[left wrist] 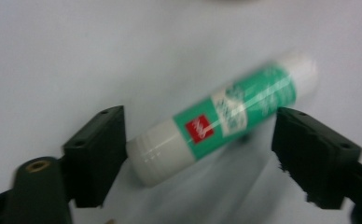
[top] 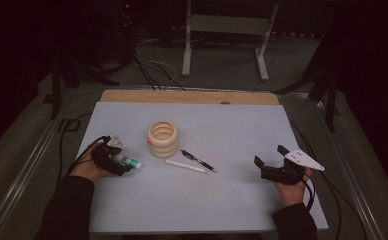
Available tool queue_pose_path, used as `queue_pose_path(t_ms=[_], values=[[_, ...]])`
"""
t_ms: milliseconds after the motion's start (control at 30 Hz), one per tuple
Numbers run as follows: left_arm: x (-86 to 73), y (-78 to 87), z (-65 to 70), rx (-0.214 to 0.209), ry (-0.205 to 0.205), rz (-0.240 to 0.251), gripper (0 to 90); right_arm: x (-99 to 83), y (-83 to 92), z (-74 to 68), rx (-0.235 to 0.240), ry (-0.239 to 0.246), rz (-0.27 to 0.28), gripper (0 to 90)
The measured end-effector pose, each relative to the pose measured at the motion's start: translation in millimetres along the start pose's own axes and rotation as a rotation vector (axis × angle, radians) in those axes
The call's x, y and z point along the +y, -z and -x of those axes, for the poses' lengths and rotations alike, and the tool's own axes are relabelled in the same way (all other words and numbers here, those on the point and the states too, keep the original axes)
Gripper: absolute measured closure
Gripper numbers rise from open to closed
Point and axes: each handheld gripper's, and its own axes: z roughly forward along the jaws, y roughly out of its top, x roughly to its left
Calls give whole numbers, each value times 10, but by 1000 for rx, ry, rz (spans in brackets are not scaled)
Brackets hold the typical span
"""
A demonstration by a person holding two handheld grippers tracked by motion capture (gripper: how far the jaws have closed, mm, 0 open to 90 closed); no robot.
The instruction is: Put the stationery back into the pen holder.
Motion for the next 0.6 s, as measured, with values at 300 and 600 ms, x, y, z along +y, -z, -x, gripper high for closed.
queue_pose_path(t_ms=[300,600], values=[[19,-32,46,6,-50,23,242,-2,-7,-6,3,-1,-3,0],[17,-17,69,2,-70,24,303,-2,-6,-4,5,0,-3,0]])
